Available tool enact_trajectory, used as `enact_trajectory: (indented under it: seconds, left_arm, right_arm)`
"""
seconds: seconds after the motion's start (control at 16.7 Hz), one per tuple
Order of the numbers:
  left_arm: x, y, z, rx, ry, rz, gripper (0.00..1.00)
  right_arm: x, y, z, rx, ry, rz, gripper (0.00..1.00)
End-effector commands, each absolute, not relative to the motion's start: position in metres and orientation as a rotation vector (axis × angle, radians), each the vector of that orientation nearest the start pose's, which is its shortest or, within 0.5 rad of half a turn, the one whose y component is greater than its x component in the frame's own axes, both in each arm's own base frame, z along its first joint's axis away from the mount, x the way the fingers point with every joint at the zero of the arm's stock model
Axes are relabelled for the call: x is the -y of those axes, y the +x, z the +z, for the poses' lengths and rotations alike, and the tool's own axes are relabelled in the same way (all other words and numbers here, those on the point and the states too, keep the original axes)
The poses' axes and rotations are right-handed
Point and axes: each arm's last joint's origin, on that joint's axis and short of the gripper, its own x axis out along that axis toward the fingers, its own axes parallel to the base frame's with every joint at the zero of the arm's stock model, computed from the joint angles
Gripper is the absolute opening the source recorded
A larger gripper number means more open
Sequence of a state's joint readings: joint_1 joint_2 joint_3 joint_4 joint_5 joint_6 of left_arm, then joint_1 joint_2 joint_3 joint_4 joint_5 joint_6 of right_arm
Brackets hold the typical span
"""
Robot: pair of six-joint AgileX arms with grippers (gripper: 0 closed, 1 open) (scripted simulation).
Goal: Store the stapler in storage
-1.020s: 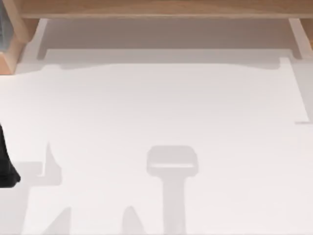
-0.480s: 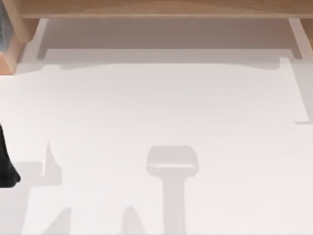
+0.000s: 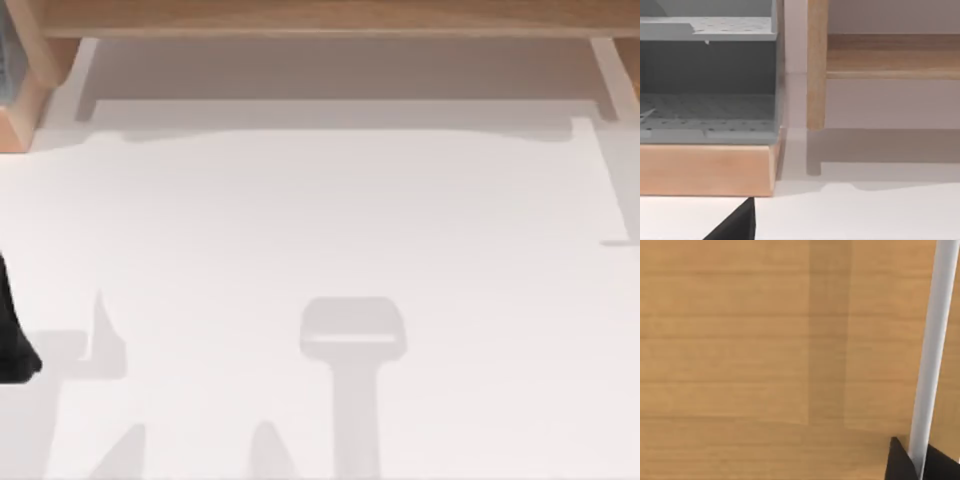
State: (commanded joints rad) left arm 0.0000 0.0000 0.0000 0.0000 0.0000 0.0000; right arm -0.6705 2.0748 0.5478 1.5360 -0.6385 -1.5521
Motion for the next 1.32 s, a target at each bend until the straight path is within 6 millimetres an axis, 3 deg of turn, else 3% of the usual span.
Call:
enact_trajectory:
  seconds: [0.36, 0.78, 1.32]
  left_arm:
    - [0.001, 0.106, 0.16, 0.0, 0.0, 0.0, 1.0]
    - [0.001, 0.106, 0.16, 0.0, 0.0, 0.0, 1.0]
    - [0.001, 0.106, 0.16, 0.0, 0.0, 0.0, 1.0]
  right_arm:
    - [0.18, 0.306, 0.088, -0.012, -1.566, -0.006, 0.0]
    - [0.18, 0.315, 0.089, -0.012, -1.565, -0.006, 0.0]
    - [0.181, 0.373, 0.088, -0.016, -1.562, -0.006, 0.0]
